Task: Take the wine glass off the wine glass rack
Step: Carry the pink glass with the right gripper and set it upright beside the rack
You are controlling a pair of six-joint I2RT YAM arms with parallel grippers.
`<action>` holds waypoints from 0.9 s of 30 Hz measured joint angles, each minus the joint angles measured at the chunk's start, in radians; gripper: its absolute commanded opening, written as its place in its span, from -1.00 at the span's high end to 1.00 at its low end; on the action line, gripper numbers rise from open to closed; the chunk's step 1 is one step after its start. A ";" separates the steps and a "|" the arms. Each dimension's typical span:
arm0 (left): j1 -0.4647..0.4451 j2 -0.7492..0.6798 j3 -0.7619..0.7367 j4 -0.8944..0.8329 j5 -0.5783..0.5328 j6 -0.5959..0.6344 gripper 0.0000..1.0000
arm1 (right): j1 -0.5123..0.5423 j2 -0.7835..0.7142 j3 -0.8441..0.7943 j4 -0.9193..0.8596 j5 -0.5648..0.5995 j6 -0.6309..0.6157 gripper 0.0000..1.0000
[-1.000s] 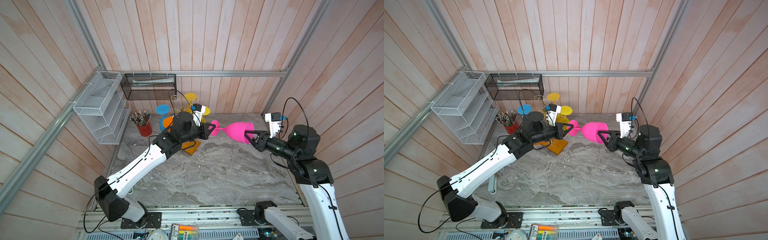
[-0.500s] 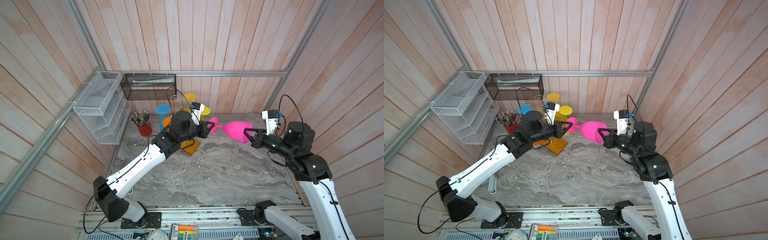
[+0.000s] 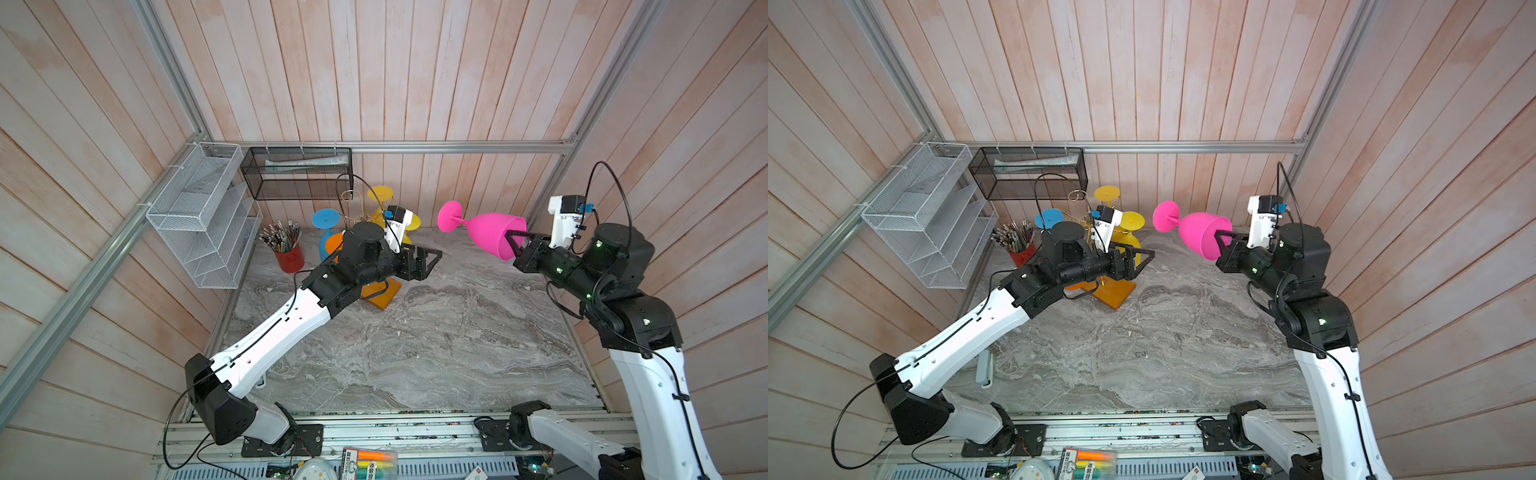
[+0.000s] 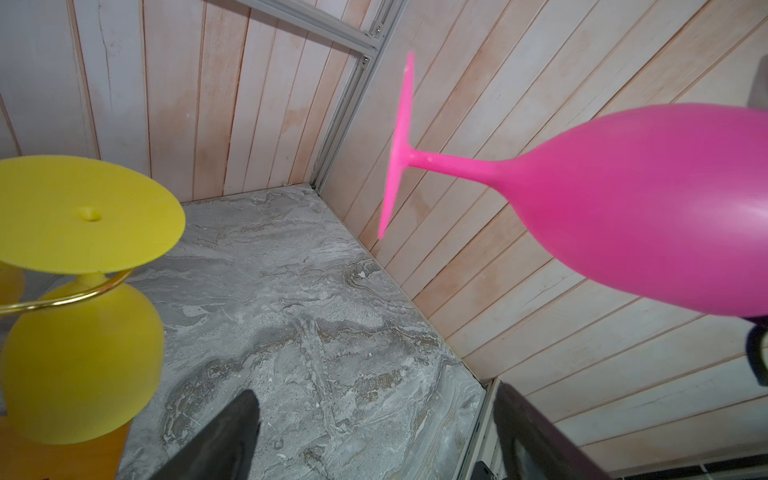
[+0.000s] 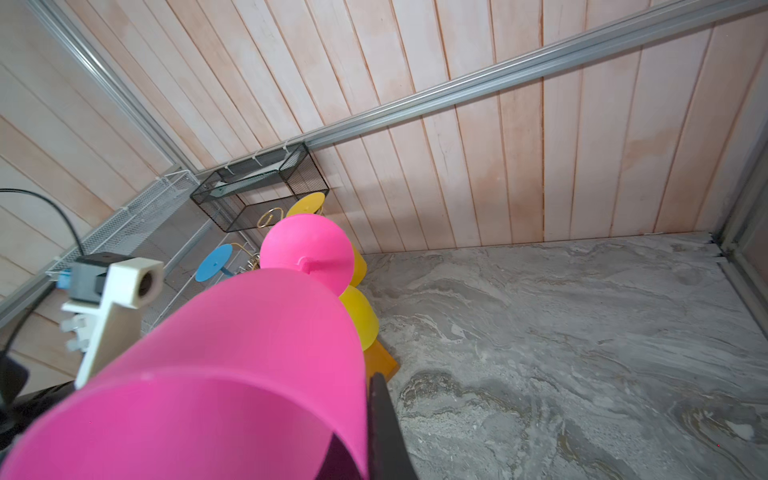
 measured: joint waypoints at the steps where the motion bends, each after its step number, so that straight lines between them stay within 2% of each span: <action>1: -0.009 -0.001 0.008 -0.003 -0.001 0.015 -0.82 | -0.005 0.016 0.008 -0.013 0.018 -0.003 1.00; 10: -0.090 -0.054 0.032 -0.025 -0.020 0.167 -0.82 | -0.058 0.180 0.092 -0.117 0.135 -0.042 1.00; 15: -0.104 -0.121 0.036 -0.072 -0.063 0.248 -0.82 | -0.058 0.316 0.146 -0.156 0.169 -0.071 1.00; 22: -0.107 -0.223 0.119 -0.200 -0.162 0.378 -0.83 | -0.032 0.534 0.185 -0.205 0.228 -0.109 1.00; 27: -0.108 -0.285 0.172 -0.281 -0.269 0.476 -0.83 | -0.025 0.716 0.293 -0.249 0.247 -0.129 1.00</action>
